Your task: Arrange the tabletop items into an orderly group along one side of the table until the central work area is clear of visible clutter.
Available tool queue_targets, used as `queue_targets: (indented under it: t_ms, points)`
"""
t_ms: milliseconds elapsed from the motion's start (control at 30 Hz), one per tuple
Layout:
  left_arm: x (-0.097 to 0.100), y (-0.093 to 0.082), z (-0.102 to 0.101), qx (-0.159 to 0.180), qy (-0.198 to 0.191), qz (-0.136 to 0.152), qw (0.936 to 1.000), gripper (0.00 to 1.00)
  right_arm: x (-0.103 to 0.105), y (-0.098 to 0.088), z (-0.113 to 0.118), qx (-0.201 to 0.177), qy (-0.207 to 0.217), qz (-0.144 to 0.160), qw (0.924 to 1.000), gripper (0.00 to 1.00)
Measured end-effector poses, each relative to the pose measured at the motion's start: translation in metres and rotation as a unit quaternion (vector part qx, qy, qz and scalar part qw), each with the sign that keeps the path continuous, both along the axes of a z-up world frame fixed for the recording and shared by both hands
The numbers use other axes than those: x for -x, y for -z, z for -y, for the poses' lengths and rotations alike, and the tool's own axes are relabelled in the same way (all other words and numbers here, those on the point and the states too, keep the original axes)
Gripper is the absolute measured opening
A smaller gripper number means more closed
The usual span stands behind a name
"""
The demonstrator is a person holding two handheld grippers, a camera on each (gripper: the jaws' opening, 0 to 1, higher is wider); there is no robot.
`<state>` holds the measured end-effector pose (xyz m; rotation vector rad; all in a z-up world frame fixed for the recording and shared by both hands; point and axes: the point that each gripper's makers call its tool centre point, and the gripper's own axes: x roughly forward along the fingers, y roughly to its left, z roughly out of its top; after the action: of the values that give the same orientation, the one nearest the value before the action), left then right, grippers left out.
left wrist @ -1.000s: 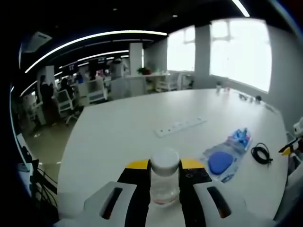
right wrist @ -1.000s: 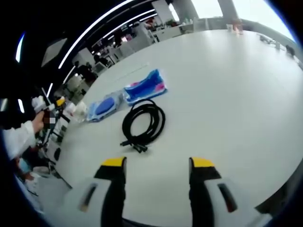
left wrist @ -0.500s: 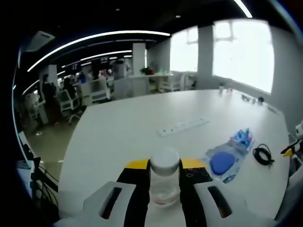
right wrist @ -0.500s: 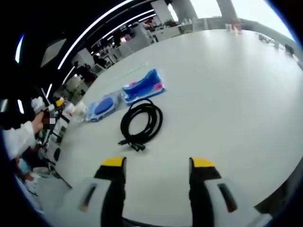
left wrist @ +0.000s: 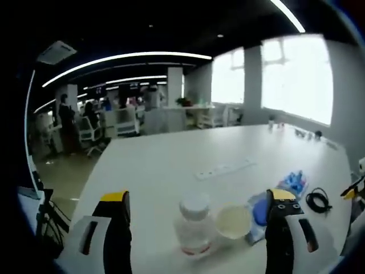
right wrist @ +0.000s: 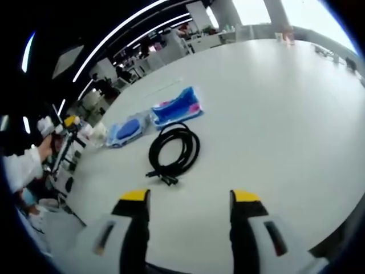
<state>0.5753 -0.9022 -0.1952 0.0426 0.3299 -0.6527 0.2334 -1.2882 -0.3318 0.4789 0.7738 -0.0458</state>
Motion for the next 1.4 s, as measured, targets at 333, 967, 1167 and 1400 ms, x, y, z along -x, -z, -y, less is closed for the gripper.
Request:
queue_targets:
  t_ms: [333,967,1167,1400]
  points:
    - [0.036,0.011,-0.018,0.000,-0.012,-0.030,0.9995,0.97,-0.009,-0.014,-0.007,0.009,-0.021,0.020,0.9995,0.57]
    - [0.131,0.030,-0.039,-0.002,0.014,-0.075,0.9971,0.97,-0.001,-0.038,-0.019,0.072,-0.105,0.046,0.9907,0.70]
    - [0.163,0.035,-0.041,-0.002,0.059,-0.089,0.9943,0.97,-0.001,-0.052,-0.027,0.091,-0.149,0.073,0.9819,0.75]
    - [0.193,0.048,-0.042,-0.028,0.121,-0.095,0.9877,0.97,0.000,-0.068,-0.031,0.109,-0.180,0.093,0.9732,0.77]
